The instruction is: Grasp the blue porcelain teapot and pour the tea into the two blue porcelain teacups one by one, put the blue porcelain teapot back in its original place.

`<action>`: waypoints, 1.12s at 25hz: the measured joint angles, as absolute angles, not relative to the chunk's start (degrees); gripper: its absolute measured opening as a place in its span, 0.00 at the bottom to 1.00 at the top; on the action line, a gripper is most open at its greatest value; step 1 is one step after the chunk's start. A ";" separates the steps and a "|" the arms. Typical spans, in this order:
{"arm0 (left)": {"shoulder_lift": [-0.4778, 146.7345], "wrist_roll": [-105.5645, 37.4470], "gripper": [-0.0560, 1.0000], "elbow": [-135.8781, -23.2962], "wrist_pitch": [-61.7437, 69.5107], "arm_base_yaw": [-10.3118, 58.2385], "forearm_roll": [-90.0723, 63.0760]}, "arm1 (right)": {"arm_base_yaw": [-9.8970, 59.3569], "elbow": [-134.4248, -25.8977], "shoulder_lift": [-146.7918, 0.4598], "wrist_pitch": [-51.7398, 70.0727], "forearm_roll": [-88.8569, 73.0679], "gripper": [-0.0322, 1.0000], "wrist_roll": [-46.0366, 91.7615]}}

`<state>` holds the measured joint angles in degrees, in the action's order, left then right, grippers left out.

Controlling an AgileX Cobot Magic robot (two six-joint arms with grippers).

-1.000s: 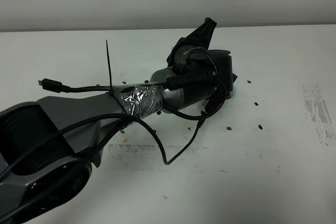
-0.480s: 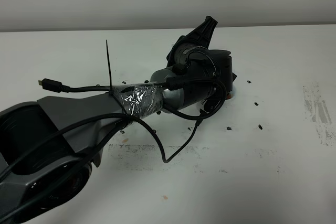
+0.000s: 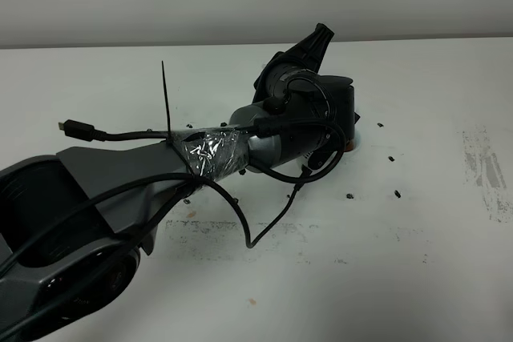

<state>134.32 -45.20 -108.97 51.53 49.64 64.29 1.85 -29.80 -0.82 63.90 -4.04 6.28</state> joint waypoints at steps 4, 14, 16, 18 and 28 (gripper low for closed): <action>134.32 -46.56 0.10 -108.97 51.53 49.64 64.44 | 1.85 -29.80 -0.82 63.90 -4.04 0.60 6.28; 134.32 -47.70 0.10 -108.97 50.88 49.64 64.44 | 1.85 -29.80 -0.82 63.90 -4.04 0.60 6.28; 134.32 -47.83 0.10 -108.97 50.82 49.64 64.46 | 1.85 -29.80 -0.82 63.90 -4.04 0.60 6.28; 134.32 -47.88 0.10 -108.97 50.77 49.64 64.46 | 1.85 -29.80 -0.82 63.90 -4.04 0.60 6.28; 134.32 -48.97 0.10 -108.97 50.60 49.64 64.46 | 1.85 -29.80 -0.82 63.90 -4.04 0.60 6.28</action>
<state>134.32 -48.97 -108.97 50.60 49.64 64.46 1.85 -29.80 -0.82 63.90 -4.04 6.28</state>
